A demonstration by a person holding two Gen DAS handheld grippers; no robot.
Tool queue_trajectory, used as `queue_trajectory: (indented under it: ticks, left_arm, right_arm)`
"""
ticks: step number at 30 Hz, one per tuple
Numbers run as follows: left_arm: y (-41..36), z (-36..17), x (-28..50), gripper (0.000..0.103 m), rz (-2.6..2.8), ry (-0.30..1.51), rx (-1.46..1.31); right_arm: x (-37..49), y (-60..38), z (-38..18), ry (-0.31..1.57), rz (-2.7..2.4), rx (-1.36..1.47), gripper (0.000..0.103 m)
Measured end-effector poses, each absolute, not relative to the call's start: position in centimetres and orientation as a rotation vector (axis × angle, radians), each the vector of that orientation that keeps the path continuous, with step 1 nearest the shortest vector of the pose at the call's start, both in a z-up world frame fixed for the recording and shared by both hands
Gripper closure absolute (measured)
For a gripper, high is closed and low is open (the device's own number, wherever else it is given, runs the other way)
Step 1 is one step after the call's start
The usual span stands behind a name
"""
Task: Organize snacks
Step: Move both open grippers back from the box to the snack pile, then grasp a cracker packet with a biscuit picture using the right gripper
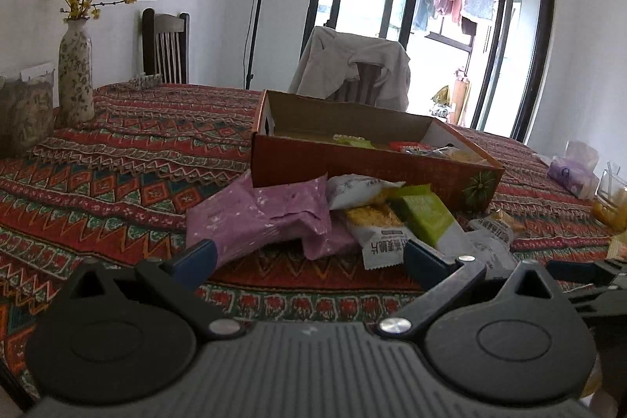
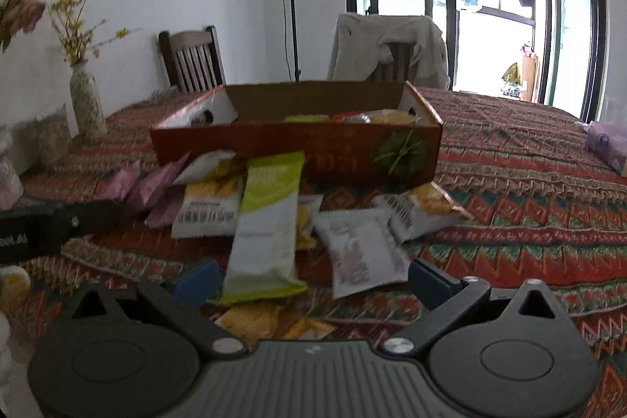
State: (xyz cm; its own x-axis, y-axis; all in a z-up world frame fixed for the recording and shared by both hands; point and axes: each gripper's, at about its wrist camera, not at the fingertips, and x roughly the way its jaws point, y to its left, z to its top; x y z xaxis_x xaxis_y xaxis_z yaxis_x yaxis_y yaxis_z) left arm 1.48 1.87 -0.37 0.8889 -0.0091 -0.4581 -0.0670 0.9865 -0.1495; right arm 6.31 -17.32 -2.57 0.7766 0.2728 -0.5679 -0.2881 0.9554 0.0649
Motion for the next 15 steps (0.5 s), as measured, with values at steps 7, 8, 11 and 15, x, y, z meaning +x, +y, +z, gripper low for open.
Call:
queue_trajectory:
  ticks: [7,8,11,15]
  left_arm:
    - [1.7,-0.3,1.1,0.000,0.017,0.477,-0.159]
    - [1.7,-0.3,1.0,0.000,0.016,0.479,-0.159]
    - [1.6,-0.5,0.9,0.000,0.012,0.488,-0.160]
    - [1.3,-0.8,0.9,0.000,0.007,0.499,-0.155]
  right_arm:
    - [6.0,-15.2,-4.0,0.671,0.301,-0.118,0.000]
    - [6.0,-15.3,-4.2,0.676,0.295,-0.119,0.000]
    - [5.7,-16.0,-4.4,0.681,0.273,-0.123,0.001]
    - [5.2,-17.3,-4.9,0.677,0.261,-0.112,0.001]
